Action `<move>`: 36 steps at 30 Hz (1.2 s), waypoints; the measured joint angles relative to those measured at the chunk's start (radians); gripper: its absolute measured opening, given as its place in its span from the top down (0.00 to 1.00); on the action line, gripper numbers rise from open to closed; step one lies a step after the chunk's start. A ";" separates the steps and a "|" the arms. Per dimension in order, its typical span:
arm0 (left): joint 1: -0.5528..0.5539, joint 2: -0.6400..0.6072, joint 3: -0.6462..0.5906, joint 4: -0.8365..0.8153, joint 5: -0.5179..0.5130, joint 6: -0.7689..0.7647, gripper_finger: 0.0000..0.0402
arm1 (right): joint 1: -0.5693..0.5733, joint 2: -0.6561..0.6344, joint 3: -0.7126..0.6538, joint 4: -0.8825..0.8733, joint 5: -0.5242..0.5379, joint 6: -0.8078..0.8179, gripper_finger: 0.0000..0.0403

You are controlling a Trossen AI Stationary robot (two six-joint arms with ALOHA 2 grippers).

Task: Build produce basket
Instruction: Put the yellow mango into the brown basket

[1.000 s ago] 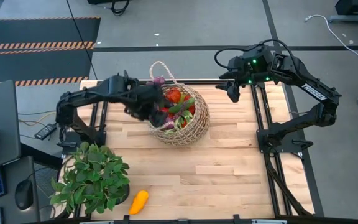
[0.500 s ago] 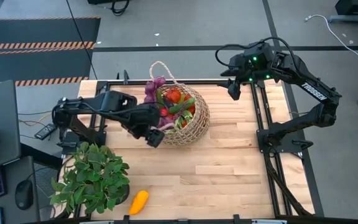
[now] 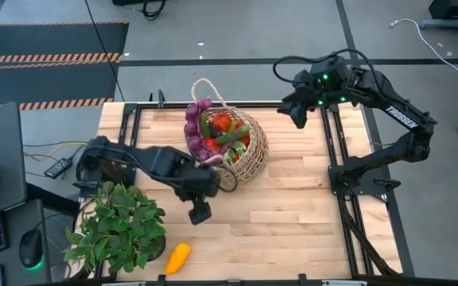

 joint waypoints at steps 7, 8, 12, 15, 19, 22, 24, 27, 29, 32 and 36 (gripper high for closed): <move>-0.060 0.074 0.000 -0.004 0.013 0.013 0.15 | 0.006 0.000 0.000 -0.027 0.000 0.088 0.46; -0.069 0.084 0.000 -0.001 0.013 -0.009 0.15 | 0.006 0.000 0.000 -0.034 0.000 0.095 0.46; -0.108 0.136 0.000 0.014 0.015 -0.081 0.15 | 0.006 0.000 0.000 -0.052 0.000 0.096 0.46; -0.131 0.186 0.000 0.024 0.040 -0.119 0.15 | 0.006 0.000 0.000 -0.061 0.000 0.085 0.46; -0.147 0.255 0.000 0.032 0.115 -0.175 0.15 | 0.006 0.000 0.000 -0.063 -0.022 0.036 0.46; -0.153 0.301 0.000 0.034 0.156 -0.189 0.15 | 0.006 0.000 0.000 -0.063 -0.024 -0.013 0.46; -0.157 0.331 0.000 0.037 0.192 -0.213 0.15 | 0.006 0.000 0.000 -0.063 -0.024 -0.020 0.46; -0.161 0.371 0.000 0.034 0.219 -0.217 0.15 | 0.006 0.000 0.000 -0.069 -0.042 -0.036 0.46; -0.166 0.397 0.000 0.017 0.224 -0.227 0.15 | 0.006 0.000 0.000 -0.081 -0.054 -0.055 0.46; -0.177 0.436 0.000 -0.009 0.236 -0.264 0.15 | 0.006 0.000 0.000 -0.094 -0.058 -0.082 0.46; -0.195 0.478 0.000 -0.016 0.271 -0.283 0.15 | 0.006 0.000 0.000 -0.111 -0.058 -0.096 0.46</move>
